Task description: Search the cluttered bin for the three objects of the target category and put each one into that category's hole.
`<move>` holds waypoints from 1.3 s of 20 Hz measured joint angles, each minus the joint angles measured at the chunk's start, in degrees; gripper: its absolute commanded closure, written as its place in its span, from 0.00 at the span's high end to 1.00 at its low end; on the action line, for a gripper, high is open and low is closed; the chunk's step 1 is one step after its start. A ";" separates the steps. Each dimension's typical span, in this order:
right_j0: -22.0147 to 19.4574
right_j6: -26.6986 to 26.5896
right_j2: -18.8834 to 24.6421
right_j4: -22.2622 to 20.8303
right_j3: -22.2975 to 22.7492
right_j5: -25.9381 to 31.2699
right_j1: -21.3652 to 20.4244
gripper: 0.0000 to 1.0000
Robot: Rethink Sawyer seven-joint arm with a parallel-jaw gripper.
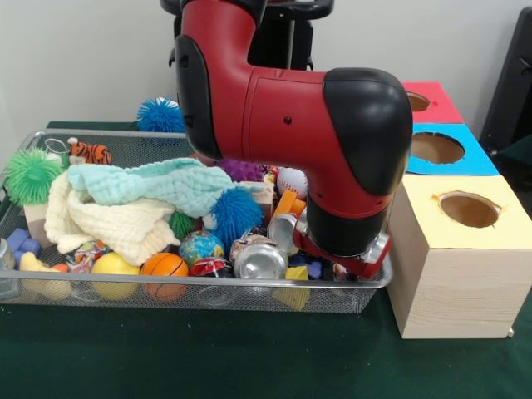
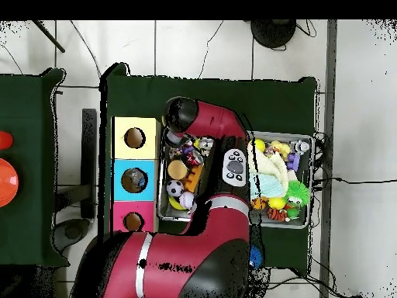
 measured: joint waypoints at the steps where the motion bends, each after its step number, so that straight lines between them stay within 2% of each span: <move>1: -0.05 0.00 0.00 -0.02 -0.29 0.56 0.10 0.00; 8: -1.23 0.00 0.02 -0.21 -3.04 9.28 0.90 0.00; 12: -2.20 0.00 0.01 -0.27 -3.45 12.07 0.91 0.00; 20: -3.72 0.00 -0.02 -2.45 -3.45 12.34 0.74 0.00; 26: -5.57 0.00 -0.02 -6.43 -3.06 12.34 0.42 0.00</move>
